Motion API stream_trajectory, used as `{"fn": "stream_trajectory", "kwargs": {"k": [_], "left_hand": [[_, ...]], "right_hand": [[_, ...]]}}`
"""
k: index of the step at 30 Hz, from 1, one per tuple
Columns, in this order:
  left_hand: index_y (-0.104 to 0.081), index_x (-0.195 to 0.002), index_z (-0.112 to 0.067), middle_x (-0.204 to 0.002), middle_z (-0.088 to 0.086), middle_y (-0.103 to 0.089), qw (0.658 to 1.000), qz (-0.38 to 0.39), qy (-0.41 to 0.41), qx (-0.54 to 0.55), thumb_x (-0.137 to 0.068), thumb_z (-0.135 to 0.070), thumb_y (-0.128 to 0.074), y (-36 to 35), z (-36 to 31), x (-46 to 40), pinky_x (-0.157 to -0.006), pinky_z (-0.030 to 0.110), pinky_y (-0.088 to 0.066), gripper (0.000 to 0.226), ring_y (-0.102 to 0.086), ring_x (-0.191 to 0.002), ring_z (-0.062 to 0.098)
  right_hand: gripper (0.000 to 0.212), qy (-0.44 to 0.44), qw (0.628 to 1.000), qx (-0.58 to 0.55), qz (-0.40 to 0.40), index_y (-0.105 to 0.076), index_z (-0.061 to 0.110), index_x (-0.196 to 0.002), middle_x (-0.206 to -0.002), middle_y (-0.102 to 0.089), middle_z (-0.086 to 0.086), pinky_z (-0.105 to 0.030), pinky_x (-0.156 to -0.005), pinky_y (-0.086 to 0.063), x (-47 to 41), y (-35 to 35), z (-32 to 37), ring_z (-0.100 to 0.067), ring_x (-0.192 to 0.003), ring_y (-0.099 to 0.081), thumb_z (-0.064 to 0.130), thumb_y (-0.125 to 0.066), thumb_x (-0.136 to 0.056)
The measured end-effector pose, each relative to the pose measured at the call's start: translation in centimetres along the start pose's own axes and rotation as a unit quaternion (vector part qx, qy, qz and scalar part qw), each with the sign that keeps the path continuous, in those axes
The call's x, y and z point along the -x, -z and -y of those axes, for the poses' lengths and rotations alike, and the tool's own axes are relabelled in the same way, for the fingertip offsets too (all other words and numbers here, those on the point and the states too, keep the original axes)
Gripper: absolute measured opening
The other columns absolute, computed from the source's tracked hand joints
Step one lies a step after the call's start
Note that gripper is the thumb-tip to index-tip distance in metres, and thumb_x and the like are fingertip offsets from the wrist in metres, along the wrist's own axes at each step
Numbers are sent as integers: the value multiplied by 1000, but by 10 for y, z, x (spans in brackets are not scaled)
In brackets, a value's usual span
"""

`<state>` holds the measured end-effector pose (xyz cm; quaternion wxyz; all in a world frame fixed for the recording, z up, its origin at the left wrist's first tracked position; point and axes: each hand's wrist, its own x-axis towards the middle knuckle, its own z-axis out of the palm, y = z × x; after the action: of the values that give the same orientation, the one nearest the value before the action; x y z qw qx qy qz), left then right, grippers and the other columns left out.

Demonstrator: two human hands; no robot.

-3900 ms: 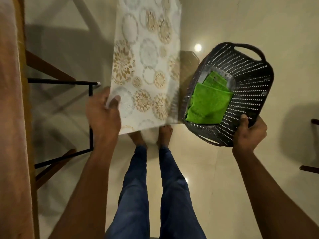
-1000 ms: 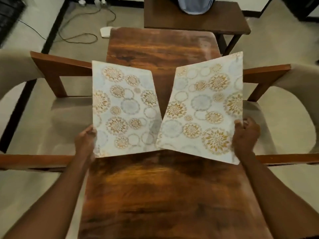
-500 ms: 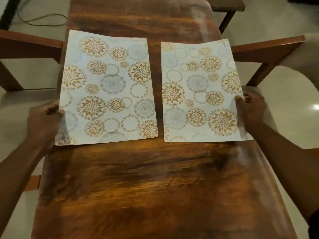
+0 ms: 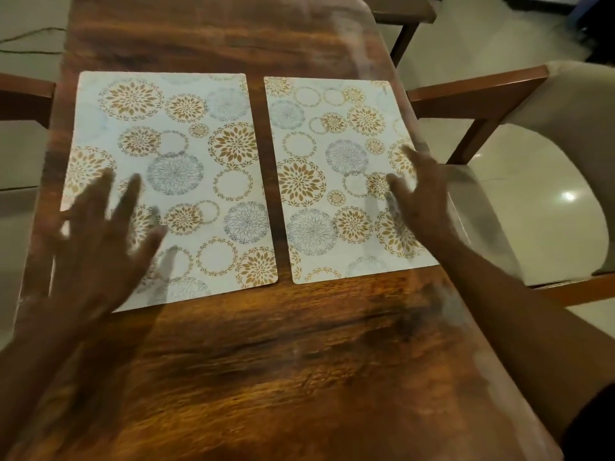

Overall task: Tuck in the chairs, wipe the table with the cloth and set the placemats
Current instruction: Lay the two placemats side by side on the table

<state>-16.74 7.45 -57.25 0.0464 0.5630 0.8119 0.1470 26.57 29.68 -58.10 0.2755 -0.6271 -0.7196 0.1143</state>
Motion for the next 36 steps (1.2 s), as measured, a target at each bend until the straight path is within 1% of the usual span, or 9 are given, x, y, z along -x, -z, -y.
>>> {"fn": "stream_trajectory", "kwargs": {"k": [2, 4, 6, 9, 13, 17, 22, 28, 36], "left_hand": [[-15, -171, -34, -180, 9, -5, 997, 40, -68, -17, -99, -75, -33, -4, -41, 1, -125, 57, -16, 85, -8, -166, 27], [-10, -172, -37, -181, 5, 2, 993, 81, -80, -25, -97, -82, -21, -26, -38, -6, -127, 57, -11, 88, 0, -167, 23], [-4, -171, -38, -180, 2, 8, 994, 94, -49, -16, -96, -84, -14, -44, -40, -7, -131, 58, -6, 89, 6, -167, 21], [0, -171, -39, -180, 1, 10, 996, 73, -47, -19, -97, -85, -9, -58, -47, 2, -132, 56, -2, 88, 9, -167, 19], [1, -171, -41, -180, 1, 11, 997, 69, -38, -7, -98, -84, -10, -61, -54, 1, -132, 55, 0, 86, 12, -166, 18], [2, -170, -42, -180, -1, 13, 996, 74, -51, -20, -98, -83, -12, -62, -54, -2, -132, 54, 1, 85, 13, -166, 17], [3, -170, -42, -180, -2, 14, 996, 66, -59, -28, -99, -82, -14, -65, -52, -4, -132, 55, -1, 83, 13, -166, 15], [2, -170, -42, -180, -2, 12, 996, 65, -54, -31, -100, -81, -14, -64, -55, -3, -132, 54, 0, 83, 12, -166, 15], [4, -170, -42, -180, -1, 13, 996, 63, -48, -36, -100, -82, -12, -64, -58, -3, -132, 55, 0, 82, 13, -166, 15]], "right_hand": [[59, 48, 997, 8, 67, -43, 30, -160, -165, -42, -7, -50, -123, -29, 15, -17, 17, -27, -153, -37, 50, -55, -106], [59, 79, 988, 57, 121, -34, 37, -163, -174, -26, -2, -51, -127, -20, 30, -40, 29, -25, -161, -22, 57, -45, -109], [58, 96, 983, 91, 131, -29, 39, -164, -177, -18, -1, -51, -128, -15, 35, -51, 24, -23, -164, -13, 60, -37, -110], [58, 102, 980, 108, 133, -27, 39, -165, -177, -18, -2, -52, -127, -16, 30, -49, 15, -24, -164, -13, 60, -33, -111], [59, 117, 976, 112, 144, -25, 39, -165, -178, -16, -1, -51, -127, -16, 23, -44, 8, -22, -165, -11, 61, -29, -110], [61, 111, 979, 105, 138, -25, 40, -165, -178, -14, 2, -50, -128, -12, 21, -44, 8, -19, -165, -9, 63, -27, -109], [59, 109, 980, 108, 129, -25, 38, -166, -178, -15, 2, -51, -129, -11, 20, -46, 5, -20, -165, -10, 61, -30, -111], [61, 109, 980, 113, 123, -26, 39, -165, -178, -16, 1, -50, -128, -12, 20, -47, 5, -20, -165, -11, 63, -28, -109], [58, 110, 980, 120, 116, -26, 38, -166, -177, -17, 1, -50, -128, -13, 22, -45, 8, -20, -164, -12, 57, -34, -112]]}}
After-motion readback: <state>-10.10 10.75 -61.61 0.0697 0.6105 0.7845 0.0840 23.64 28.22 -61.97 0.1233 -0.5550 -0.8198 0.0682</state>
